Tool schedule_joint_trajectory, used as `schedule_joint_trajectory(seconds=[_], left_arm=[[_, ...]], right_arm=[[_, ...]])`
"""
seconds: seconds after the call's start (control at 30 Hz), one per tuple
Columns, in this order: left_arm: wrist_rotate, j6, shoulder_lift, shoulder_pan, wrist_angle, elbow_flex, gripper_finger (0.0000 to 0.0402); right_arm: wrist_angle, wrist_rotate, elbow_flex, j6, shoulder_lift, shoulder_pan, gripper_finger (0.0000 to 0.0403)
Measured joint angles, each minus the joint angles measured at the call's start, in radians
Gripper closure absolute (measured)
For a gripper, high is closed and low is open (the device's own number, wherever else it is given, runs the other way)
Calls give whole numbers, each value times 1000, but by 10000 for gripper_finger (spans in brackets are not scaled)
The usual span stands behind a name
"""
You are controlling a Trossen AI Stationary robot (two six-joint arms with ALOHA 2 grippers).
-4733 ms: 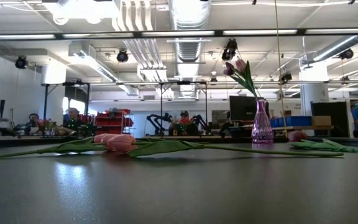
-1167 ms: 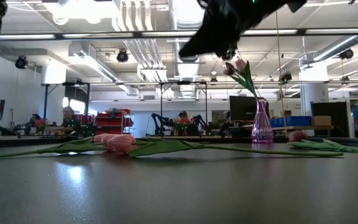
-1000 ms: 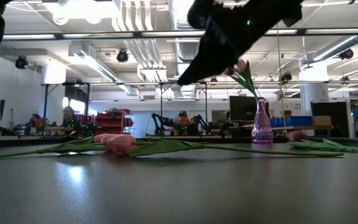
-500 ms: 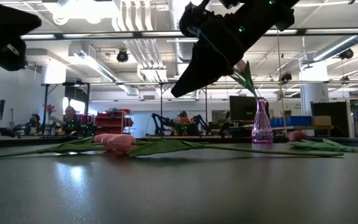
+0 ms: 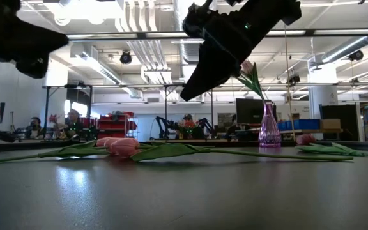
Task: Sort flowers into vase by color
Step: Put the pink flower into the violet vase
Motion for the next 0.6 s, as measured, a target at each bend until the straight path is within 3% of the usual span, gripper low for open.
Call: schedule_joint_trajectory(seconds=[0.23,0.43,0.6], left_arm=[[115,33,-21,148,-38,0,401],[102,116,-35,167,-7,6,401],[48,142,-35,168,-4,8,401]], right_arm=[[-39,-5,0,52,23,4,206],[-29,-8,6,93,57,6,162],[-50,-8,99,79,145,8,137]])
